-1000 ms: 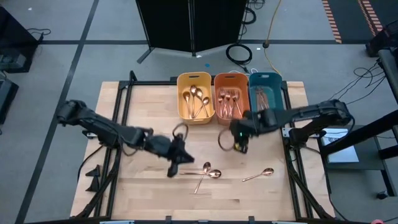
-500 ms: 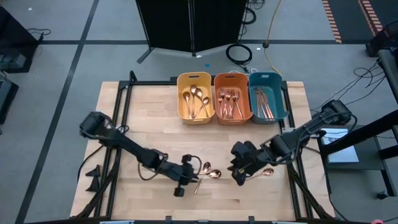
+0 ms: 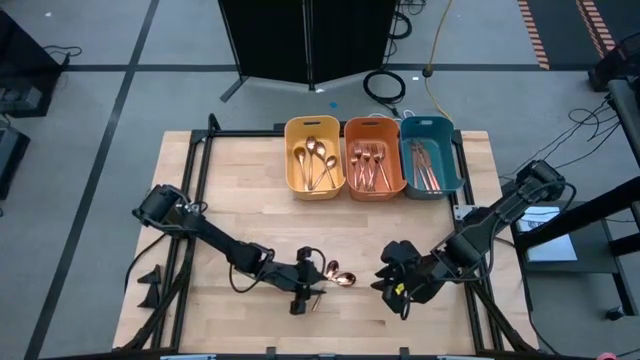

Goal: Sort silverware
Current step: Put the copper spoon into the yellow bin

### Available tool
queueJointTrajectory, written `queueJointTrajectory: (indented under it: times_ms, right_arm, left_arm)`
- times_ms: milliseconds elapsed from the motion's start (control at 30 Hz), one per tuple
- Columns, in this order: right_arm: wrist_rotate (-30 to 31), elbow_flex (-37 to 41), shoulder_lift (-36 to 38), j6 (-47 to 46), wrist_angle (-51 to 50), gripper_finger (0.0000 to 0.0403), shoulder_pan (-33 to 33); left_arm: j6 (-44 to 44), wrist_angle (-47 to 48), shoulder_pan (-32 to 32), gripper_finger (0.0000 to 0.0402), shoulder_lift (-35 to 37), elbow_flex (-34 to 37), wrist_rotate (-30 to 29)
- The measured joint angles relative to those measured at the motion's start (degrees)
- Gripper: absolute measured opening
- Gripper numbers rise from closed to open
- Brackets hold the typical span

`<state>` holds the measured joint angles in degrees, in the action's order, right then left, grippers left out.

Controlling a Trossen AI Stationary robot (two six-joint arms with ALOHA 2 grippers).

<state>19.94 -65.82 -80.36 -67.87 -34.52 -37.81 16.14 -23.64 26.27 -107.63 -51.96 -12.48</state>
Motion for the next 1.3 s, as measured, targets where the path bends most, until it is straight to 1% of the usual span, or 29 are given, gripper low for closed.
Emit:
queueJointTrajectory:
  times_ms: [200, 367, 667, 1167, 1300]
  right_arm:
    - [0.2, 0.0, 0.0, 0.1, -0.9, 0.0148, -0.2]
    - [-0.1, 0.0, 0.0, -0.2, -0.9, 0.0148, -0.2]
    - [-0.5, 0.0, 0.0, -0.2, -0.9, 0.0148, -0.2]
    - [-0.5, -0.1, 0.0, 0.2, -1.5, 0.0148, -0.2]
    - [-0.5, -0.1, 0.0, 0.2, -2.2, 0.0148, -0.2]
  left_arm:
    - [0.5, 0.1, -1.2, 0.0175, 0.0, 0.0, -0.6]
    - [8.6, 0.0, -1.1, 0.0175, 0.0, 0.0, -0.8]
    - [5.9, 0.0, -1.3, 0.0175, -0.7, 0.0, -1.2]
    - [5.6, -0.7, -1.5, 0.0175, -7.6, -0.1, -2.1]
    - [4.7, -0.8, -1.5, 0.0159, -7.8, -0.1, -2.0]
